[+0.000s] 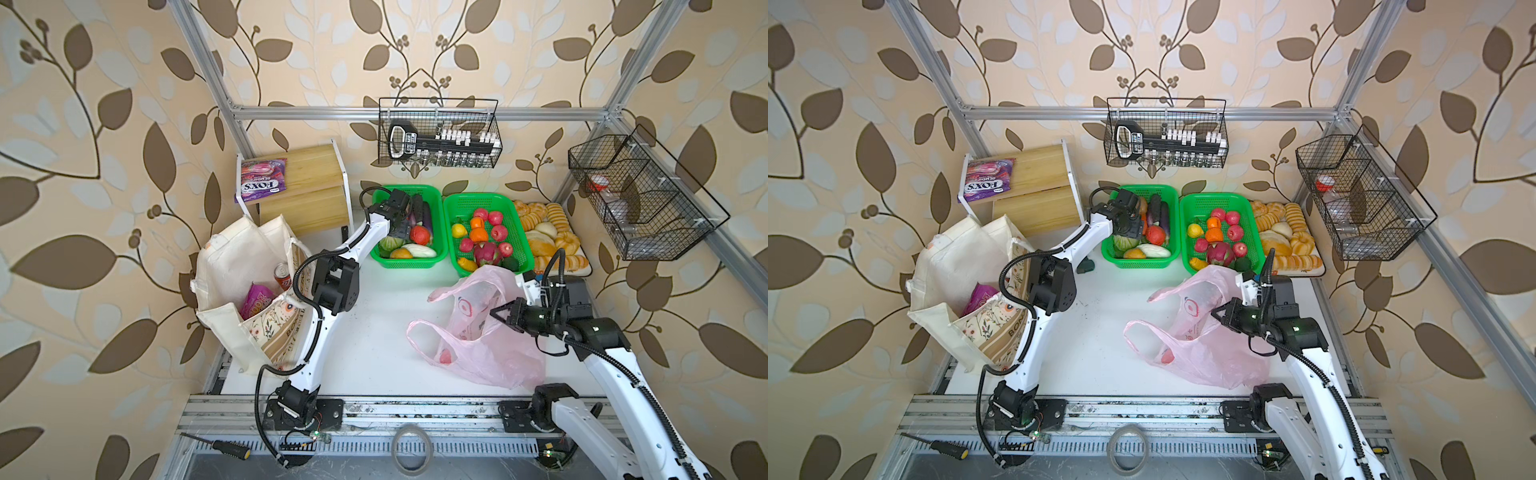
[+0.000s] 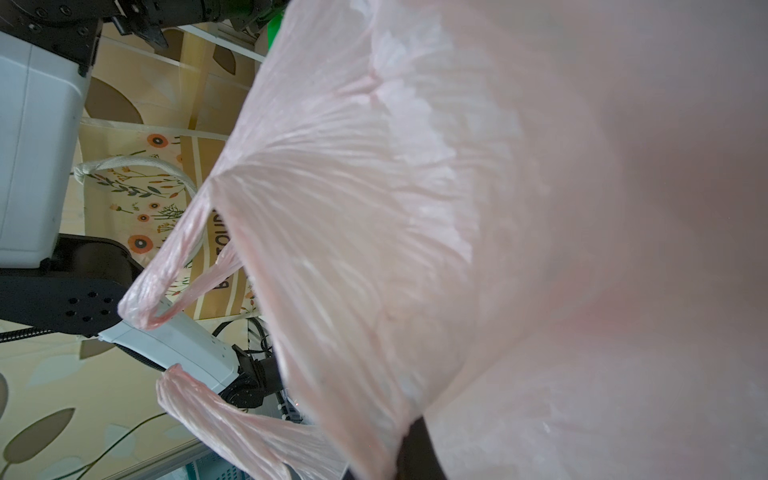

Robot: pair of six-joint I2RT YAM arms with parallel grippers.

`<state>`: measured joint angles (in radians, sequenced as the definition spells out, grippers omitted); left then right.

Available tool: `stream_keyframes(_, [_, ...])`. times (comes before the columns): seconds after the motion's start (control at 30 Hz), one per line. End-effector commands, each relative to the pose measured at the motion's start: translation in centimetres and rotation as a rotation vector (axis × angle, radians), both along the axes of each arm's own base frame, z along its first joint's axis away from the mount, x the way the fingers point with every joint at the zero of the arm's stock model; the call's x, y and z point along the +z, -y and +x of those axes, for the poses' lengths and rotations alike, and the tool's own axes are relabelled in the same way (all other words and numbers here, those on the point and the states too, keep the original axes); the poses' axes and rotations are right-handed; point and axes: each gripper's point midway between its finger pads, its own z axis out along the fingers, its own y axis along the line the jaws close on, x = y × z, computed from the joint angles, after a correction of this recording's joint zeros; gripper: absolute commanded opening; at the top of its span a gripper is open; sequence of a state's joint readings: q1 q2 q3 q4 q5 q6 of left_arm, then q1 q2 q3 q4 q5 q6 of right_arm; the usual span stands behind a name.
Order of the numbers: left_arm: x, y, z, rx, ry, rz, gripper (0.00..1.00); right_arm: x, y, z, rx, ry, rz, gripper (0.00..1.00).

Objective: Place the mixed food into the grocery bags and tie them
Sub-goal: 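Grasp the green cabbage in the vegetable basket with the left gripper, then carry the cabbage into the pink bag and open the left gripper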

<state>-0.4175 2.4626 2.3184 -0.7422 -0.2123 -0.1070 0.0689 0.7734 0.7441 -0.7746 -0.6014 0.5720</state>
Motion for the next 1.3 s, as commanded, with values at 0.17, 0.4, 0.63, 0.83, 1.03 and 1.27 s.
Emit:
stream_keyframes(0.17, [5.2,-0.2,-1.0,-0.04,0.052,0.006,0.58,0.4,-0.1,0.4,-0.038,0.032,0.046,0.0])
stream_keyframes(0.4, [14.1,-0.3,-3.3,-0.067,0.188,-0.053,0.56,0.9,-0.4,1.4,-0.046,0.056,0.085,0.0])
stream_keyframes(0.63, [20.4,-0.2,-7.3,-0.099,0.263,-0.163,0.54,0.9,-0.6,2.1,-0.052,0.055,0.111,0.0])
stream_keyframes(0.83, [25.6,5.1,-15.0,-0.35,0.263,-0.487,0.5,0.6,-0.9,2.3,-0.041,0.046,0.125,0.0])
stream_keyframes(1.03, [27.9,12.0,-29.0,-0.838,0.287,-0.657,0.46,0.7,-1.1,2.4,-0.033,0.041,0.138,0.0])
stream_keyframes(1.27, [26.7,14.9,-37.7,-1.056,0.198,-0.753,0.44,1.1,-1.5,2.4,-0.017,0.043,0.16,0.0])
